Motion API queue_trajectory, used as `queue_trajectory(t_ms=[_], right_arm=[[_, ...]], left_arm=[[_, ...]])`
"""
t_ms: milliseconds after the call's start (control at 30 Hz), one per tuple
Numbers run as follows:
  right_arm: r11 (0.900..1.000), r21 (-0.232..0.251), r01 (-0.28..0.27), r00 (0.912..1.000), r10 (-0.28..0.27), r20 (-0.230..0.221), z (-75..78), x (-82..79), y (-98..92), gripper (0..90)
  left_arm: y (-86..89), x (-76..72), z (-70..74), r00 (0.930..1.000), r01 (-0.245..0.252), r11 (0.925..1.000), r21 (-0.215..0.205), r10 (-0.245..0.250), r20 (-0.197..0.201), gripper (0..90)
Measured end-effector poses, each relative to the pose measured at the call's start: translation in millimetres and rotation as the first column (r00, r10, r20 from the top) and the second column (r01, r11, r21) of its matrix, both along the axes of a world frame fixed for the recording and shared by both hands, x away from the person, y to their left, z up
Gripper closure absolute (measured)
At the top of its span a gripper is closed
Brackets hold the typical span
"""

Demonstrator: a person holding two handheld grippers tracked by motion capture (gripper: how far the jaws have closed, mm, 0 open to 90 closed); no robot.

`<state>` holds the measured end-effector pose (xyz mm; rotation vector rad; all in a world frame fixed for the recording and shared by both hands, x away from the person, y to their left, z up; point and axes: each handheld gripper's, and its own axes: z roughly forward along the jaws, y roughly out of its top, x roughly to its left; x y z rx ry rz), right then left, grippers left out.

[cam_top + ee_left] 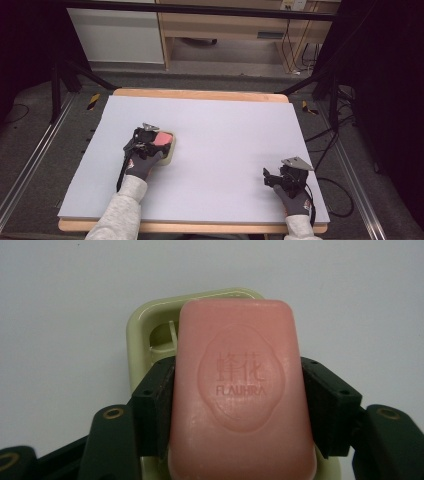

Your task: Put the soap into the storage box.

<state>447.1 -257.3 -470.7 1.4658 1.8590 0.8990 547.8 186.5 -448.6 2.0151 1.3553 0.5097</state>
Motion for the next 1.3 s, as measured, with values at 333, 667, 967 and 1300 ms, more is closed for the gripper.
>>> queue_trajectory(t_ms=[333, 667, 967, 1300], right_arm=[[1.0, -0.001, -0.001, 1.0, 0.001, 0.0, 0.0, 0.0, 0.0, 5.9], [1.0, 0.0, -0.001, 1.0, 0.001, -0.001, -0.1, 0.0, 0.2, 5.8], [1.0, -0.002, -0.001, 1.0, 0.001, -0.001, 0.0, 0.0, 0.4, 5.7], [1.0, -0.004, 0.006, 1.0, -0.006, 0.003, 0.1, -0.1, -0.2, 5.6]], left_arm=[[0.2, -0.2, -3.2, 0.9999, -0.015, 0.9998, 0.016, 0.015, -0.004, 37.4], [1.4, -1.0, -5.7, 0.9998, -0.016, 0.9998, 0.008, 0.016, -0.011, 37.2], [7.1, -9.4, 8.1, 0.9994, 0.014, 0.9992, -0.038, -0.013, 0.033, 30.9], [21.2, -25.4, 21.6, 0.9971, 0.04, 0.9977, -0.055, -0.037, 0.067, 27.6]])
